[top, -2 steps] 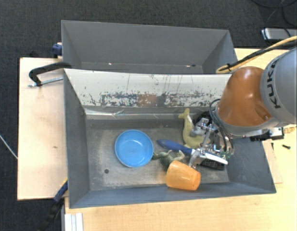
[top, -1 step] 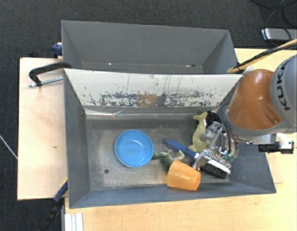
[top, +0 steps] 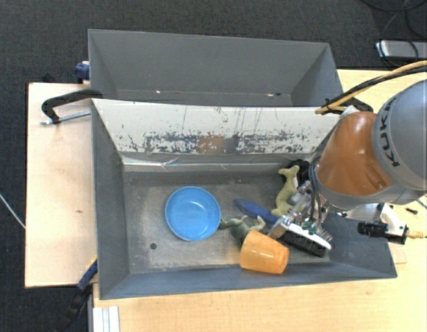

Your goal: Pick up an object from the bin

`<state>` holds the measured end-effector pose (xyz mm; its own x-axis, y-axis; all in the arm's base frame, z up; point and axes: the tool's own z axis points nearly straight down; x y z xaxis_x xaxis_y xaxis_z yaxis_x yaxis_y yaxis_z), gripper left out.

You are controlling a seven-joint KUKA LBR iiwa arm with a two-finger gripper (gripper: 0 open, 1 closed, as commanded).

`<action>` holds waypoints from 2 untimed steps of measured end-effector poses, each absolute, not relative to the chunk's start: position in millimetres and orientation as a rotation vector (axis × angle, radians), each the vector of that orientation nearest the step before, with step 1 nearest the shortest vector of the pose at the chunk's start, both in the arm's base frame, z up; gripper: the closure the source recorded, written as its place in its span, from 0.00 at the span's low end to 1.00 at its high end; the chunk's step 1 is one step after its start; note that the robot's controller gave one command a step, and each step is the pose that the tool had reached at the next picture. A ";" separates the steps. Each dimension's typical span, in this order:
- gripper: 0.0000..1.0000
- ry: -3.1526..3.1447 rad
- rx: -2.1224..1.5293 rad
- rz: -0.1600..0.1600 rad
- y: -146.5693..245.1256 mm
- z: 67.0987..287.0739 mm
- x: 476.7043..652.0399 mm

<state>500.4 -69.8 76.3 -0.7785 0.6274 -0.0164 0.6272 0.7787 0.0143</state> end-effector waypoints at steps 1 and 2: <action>0.00 2.952 1.035 0.008 -68.2 80.3 504.6; 1.00 2.936 1.034 0.007 -70.8 83.2 508.6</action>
Offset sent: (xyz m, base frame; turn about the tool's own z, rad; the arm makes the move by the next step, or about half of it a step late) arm 0.0000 0.0000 0.0000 -0.0001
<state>508.6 -70.8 83.2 -0.7788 0.6267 -0.0261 0.6266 0.7792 0.0137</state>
